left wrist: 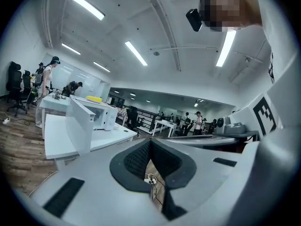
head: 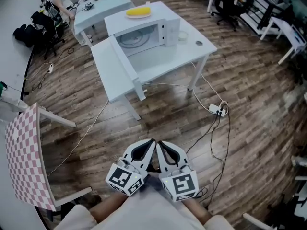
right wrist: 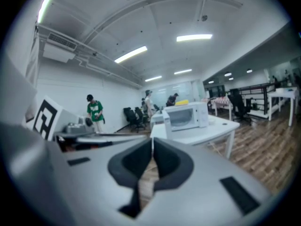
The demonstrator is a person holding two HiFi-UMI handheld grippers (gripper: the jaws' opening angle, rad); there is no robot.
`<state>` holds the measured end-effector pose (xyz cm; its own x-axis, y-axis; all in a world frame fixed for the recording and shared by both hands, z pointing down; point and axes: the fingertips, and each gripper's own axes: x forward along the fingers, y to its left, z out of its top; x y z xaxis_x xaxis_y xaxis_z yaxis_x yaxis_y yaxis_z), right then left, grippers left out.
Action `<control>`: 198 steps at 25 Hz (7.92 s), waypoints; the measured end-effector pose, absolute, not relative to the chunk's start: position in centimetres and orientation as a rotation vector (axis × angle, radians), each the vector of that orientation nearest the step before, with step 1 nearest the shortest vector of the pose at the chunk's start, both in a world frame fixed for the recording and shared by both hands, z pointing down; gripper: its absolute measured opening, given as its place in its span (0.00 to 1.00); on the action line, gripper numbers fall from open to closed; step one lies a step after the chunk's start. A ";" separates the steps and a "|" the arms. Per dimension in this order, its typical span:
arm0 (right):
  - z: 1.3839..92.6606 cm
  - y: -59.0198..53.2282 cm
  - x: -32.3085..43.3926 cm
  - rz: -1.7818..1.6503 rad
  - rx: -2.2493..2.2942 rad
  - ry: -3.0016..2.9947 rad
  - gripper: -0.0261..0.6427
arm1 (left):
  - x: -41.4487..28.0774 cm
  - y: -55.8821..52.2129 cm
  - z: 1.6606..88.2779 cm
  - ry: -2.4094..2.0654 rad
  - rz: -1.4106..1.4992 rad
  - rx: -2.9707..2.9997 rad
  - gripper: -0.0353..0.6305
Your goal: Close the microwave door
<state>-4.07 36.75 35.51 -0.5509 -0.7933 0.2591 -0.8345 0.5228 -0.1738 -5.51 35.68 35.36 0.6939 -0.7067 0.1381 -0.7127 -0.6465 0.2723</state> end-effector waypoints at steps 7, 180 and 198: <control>35.6 36.4 -3.5 0.427 1.410 -2.606 0.07 | -5.0 35.7 35.5 -1.138 0.048 2.587 0.08; 40.4 5.3 -2.7 0.754 1.398 -2.483 0.07 | -6.5 5.6 38.6 -0.572 0.036 2.488 0.08; 40.4 1.7 -1.0 0.786 1.421 -2.480 0.07 | -4.8 2.4 37.8 -0.522 0.005 2.511 0.08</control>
<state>-1.00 1.72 40.38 -0.5282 -0.7490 0.3999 -0.8426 0.4043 -0.3558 -4.79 2.42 37.77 0.9238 -0.3652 0.1145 -0.3673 -0.7620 0.5333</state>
